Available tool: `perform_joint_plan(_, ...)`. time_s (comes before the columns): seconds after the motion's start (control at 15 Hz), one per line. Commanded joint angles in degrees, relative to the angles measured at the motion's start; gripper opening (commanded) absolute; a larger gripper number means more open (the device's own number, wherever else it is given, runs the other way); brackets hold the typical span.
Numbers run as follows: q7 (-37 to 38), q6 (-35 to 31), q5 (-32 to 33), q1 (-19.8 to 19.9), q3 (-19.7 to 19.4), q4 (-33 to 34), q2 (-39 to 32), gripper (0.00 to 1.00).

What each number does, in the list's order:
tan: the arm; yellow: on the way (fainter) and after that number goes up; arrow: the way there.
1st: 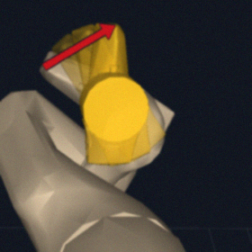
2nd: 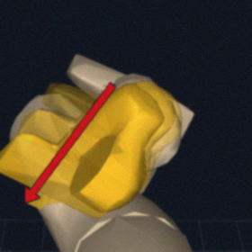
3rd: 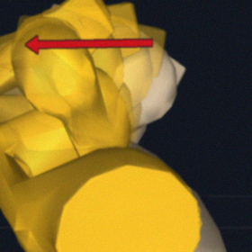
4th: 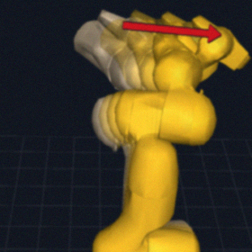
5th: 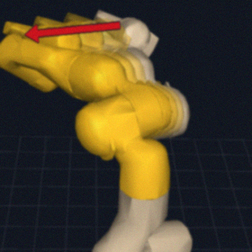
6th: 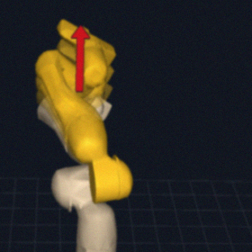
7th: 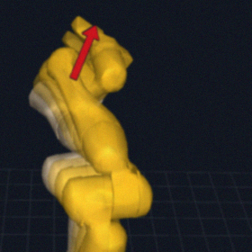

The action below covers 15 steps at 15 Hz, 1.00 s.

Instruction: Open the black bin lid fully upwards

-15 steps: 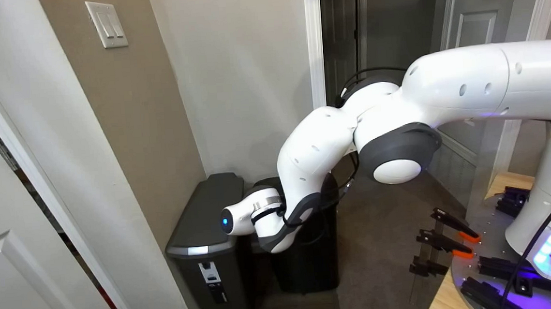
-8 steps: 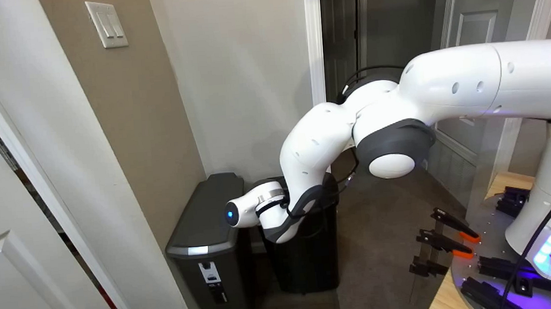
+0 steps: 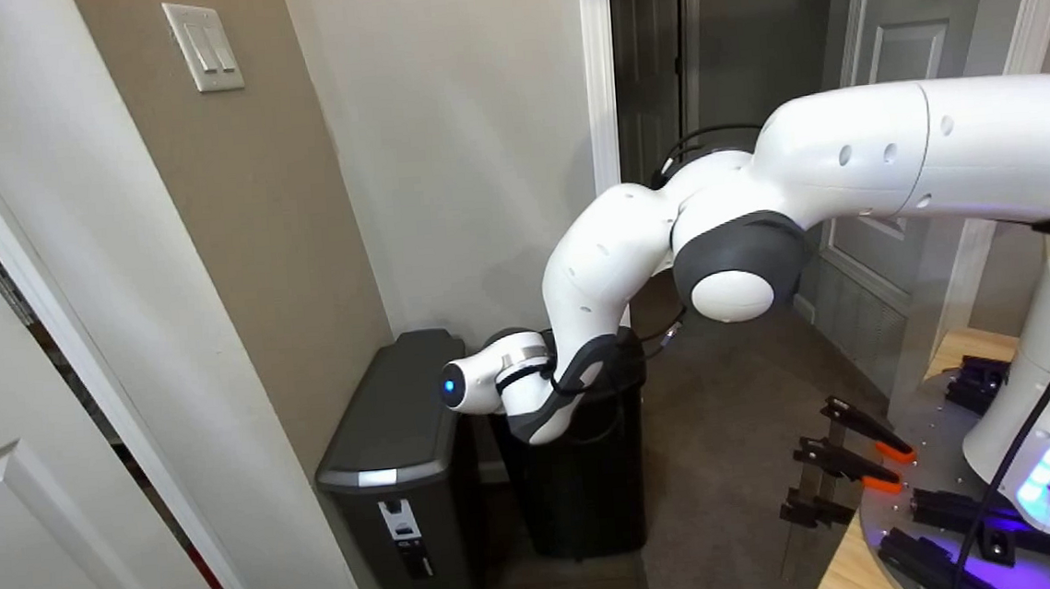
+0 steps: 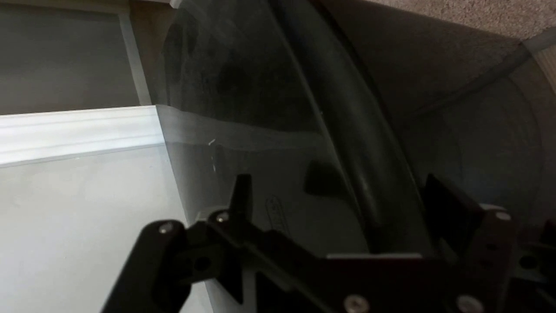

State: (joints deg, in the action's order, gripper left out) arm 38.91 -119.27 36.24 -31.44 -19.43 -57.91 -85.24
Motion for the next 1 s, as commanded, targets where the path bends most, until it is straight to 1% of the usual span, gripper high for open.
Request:
perform_joint_plan(0.0,3.8,-2.3,5.5,1.4,0.1,0.0,0.0,1.0)
perform_joint_plan(0.13,5.4,-2.2,8.9,1.3,-0.3,0.4,0.0,1.0)
perform_joint_plan(0.47,8.3,-0.4,16.0,2.0,0.6,2.4,0.0,1.0)
perform_joint_plan(0.73,9.4,0.9,19.6,2.9,1.5,4.1,0.0,1.0)
perform_joint_plan(0.93,9.1,1.3,20.8,4.5,2.7,5.6,0.0,1.0)
